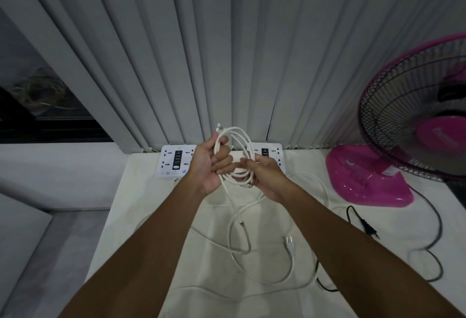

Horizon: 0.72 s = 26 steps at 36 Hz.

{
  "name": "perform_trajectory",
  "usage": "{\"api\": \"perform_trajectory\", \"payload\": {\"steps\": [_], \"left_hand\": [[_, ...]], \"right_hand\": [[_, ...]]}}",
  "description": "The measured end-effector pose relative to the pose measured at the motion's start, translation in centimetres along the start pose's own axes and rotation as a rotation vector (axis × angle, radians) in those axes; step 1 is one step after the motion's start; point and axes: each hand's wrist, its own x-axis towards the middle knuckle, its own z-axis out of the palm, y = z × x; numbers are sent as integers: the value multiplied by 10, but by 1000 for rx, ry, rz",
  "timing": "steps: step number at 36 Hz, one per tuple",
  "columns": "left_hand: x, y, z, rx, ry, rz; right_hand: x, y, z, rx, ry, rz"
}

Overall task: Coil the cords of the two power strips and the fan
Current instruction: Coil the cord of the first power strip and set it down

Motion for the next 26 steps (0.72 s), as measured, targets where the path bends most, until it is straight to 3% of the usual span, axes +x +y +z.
{"api": "perform_trajectory", "payload": {"steps": [6,11,16,19,23,26], "left_hand": [[2,-2,-7,170,106,18],[5,-1,-10,9,100,5],[10,17,-9,-123,97,109],[13,33,-9,-185,93,182],[15,54,-7,-224,92,228],[14,69,-7,-165,57,191]], "right_hand": [[8,3,-5,203,-65,61],[5,15,-5,253,-189,172],[-16,42,-19,27,-547,320],[-33,60,-26,-132,-660,339],[-44,82,-29,-412,-594,286],[-41,91,-31,-463,-426,229]]}}
